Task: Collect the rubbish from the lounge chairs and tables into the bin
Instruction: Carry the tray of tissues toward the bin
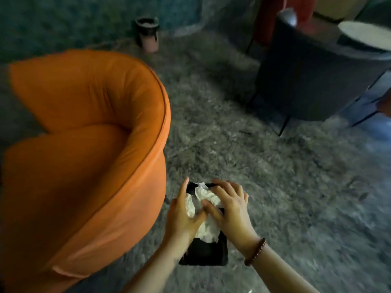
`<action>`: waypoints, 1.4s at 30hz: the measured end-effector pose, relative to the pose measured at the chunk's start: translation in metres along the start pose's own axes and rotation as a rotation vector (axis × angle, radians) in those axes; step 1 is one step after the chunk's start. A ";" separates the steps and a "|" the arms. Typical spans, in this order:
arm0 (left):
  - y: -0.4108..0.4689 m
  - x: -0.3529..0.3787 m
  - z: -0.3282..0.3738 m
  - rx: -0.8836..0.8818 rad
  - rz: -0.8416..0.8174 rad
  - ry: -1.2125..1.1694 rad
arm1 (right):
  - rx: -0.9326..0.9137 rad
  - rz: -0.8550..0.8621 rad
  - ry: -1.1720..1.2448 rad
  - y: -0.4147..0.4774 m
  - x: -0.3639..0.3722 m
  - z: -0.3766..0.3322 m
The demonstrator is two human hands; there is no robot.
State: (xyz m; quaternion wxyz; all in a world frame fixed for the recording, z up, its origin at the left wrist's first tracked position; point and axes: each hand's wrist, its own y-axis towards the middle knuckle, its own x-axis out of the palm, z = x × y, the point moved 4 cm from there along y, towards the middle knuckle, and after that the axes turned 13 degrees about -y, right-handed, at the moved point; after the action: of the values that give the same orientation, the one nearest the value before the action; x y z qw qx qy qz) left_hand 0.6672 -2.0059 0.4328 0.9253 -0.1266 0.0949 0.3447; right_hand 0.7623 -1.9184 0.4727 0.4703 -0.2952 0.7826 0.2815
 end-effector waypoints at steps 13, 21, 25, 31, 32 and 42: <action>0.132 0.045 0.234 0.325 -0.157 -0.102 | 0.034 0.164 0.319 0.154 -0.191 0.048; 0.276 0.109 0.297 0.282 -0.051 -0.103 | 0.020 0.173 0.283 0.308 -0.220 0.138; 0.351 0.101 0.318 0.300 0.065 -0.073 | -0.057 0.098 0.259 0.392 -0.216 0.147; 0.484 0.047 0.331 0.237 0.246 0.005 | -0.222 0.082 0.205 0.537 -0.192 0.128; 0.512 0.037 0.335 0.234 0.271 0.020 | -0.234 0.095 0.183 0.566 -0.189 0.124; 0.787 -0.071 0.402 0.233 0.407 0.129 | -0.267 0.117 -0.010 0.861 -0.172 0.112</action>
State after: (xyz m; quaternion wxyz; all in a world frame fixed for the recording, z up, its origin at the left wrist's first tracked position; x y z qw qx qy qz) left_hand 0.1285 -1.3542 0.7007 0.8372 -0.0189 0.2166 0.5018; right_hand 0.2666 -1.2294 0.7234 0.4136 -0.3077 0.7517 0.4113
